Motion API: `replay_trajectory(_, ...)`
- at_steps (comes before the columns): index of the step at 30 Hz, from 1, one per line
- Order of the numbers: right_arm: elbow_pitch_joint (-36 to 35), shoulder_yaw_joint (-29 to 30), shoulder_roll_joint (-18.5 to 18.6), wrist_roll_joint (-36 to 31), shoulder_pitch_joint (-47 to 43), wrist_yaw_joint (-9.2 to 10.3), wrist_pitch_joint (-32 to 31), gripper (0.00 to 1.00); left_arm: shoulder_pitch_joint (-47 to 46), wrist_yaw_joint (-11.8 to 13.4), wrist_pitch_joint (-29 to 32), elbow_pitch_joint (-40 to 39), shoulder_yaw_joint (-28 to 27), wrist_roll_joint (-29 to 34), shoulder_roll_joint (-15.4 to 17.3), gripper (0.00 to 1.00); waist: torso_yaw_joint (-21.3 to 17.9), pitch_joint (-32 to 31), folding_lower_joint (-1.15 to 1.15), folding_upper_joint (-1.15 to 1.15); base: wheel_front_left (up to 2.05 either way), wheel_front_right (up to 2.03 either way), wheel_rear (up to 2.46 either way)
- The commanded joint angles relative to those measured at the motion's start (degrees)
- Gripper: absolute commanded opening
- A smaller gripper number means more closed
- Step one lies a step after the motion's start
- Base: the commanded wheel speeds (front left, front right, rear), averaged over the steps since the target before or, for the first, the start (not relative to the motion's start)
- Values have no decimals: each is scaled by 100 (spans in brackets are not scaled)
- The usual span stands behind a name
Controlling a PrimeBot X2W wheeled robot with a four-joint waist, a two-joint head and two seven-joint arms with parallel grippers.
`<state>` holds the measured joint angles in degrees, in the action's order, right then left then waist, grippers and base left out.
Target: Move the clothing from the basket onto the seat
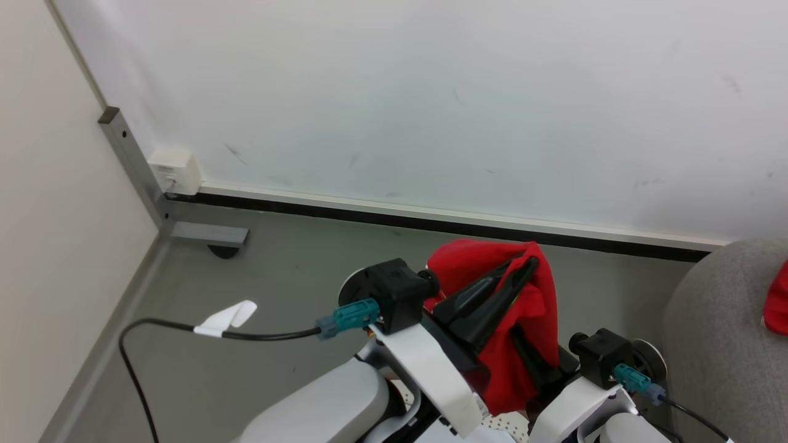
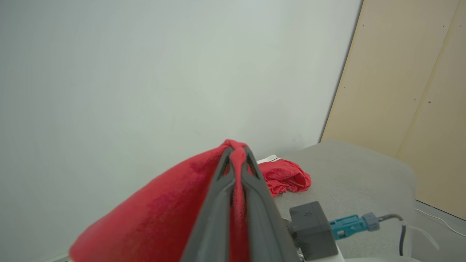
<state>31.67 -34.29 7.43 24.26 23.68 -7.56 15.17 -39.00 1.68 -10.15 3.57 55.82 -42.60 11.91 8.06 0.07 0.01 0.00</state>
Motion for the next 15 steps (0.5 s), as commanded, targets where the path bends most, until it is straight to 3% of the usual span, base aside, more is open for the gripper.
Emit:
replay_trajectory(1,7,17,7,59,67,15,-5,0,84,35,18,-29,-12,36,64,0,66,-28,-1,0,0,0,0)
replay_trajectory(8,-247,237,33,177,-205,14,-5,0,166,123,29,-53,-57,-33,156,0,109,-51,-1,0,0,0,0)
replay_trajectory(15,-556,487,75,225,-377,14,-5,0,313,192,-23,55,-81,-84,284,0,-153,-36,-1,0,0,0,0)
